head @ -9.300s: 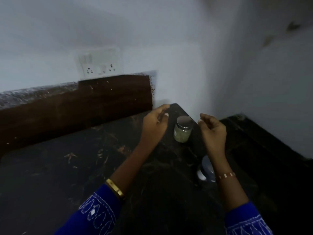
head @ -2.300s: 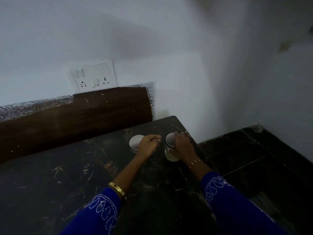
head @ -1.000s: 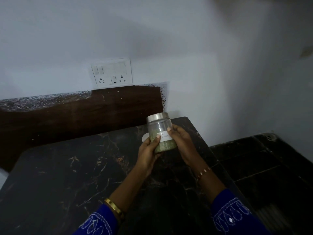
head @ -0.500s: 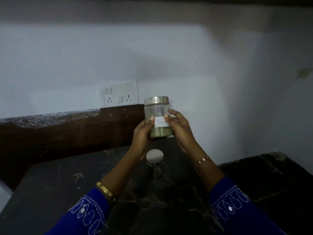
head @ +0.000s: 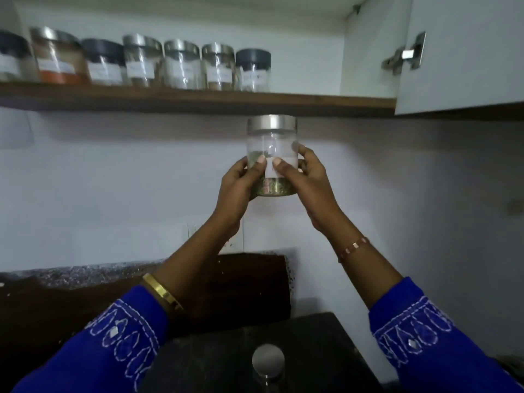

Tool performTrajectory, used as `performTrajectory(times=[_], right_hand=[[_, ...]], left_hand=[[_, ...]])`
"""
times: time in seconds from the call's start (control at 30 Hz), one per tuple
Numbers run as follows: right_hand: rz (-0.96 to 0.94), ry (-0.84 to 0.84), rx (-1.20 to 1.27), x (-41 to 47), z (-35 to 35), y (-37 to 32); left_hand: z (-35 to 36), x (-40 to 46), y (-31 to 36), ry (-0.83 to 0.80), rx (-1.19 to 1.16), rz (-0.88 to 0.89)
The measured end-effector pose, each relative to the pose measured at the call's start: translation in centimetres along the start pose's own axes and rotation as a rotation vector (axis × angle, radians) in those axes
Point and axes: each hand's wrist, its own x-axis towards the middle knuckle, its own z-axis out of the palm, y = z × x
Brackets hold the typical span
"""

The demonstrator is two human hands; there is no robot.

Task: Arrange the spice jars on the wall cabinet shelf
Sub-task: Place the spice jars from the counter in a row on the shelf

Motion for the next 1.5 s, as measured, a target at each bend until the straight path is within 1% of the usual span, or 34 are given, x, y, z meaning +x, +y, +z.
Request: performTrajectory(times=[0.17, 0.27, 0.43, 0.6, 0.77, 0.83, 0.9, 0.97, 1.03, 1.1, 1.23, 1.3, 1.37, 1.5], right_hand=[[-0.119, -0.004, 0.042, 4.6, 0.2, -5.0], [-0.119, 0.010, 0.075, 6.9, 0.3, -6.8], [-0.178, 0.065, 0.018, 11.3, 0.8, -8.5], [-0.236, 0.071, -0.117, 15.0, 0.7, -8.6], [-0.271, 0.072, -0.220, 17.6, 0.2, -7.2], [-0.264, 0.081, -0.257, 18.6, 0.1, -6.4], [-0.254, 0.099, -0.325, 19.7, 0.1, -5.8], [-0.231, 0.106, -0.405, 21.1, -0.2, -5.3], [-0.201, 0.119, -0.503, 22.3, -0.8, -4.8], [-0.166, 0.125, -0.591, 23.7, -1.5, -4.5], [-0.085, 0.133, -0.759, 25.5, -2.2, -4.1], [-0.061, 0.149, -0.874, 26.1, -2.4, -3.7], [-0.031, 0.159, -0.968, 26.6, -2.5, -3.4], [0.031, 0.122, -1.015, 27.4, -2.5, -3.5]], left_hand=[[-0.1, 4.4, 5.2, 0.029, 0.045, 0.115], [0.0, 6.7, 7.7, 0.015, 0.107, 0.143], [0.3, 10.8, 10.5, 0.043, 0.271, 0.240], [0.1, 14.8, 10.9, 0.053, 0.419, 0.306], [0.0, 17.7, 9.9, 0.016, 0.499, 0.320], [0.1, 18.9, 9.1, 0.050, 0.539, 0.339], [0.4, 19.9, 8.4, 0.120, 0.599, 0.385], [0.6, 21.0, 7.8, 0.131, 0.663, 0.413], [1.1, 22.1, 7.4, 0.028, 0.741, 0.352], [1.7, 23.2, 7.3, -0.096, 0.891, 0.282], [2.9, 24.8, 7.3, -0.227, 1.174, 0.160], [3.4, 25.1, 6.9, -0.241, 1.258, 0.134], [3.6, 25.3, 6.8, -0.238, 1.289, 0.119], [3.7, 25.2, 7.1, -0.235, 1.319, 0.097]])
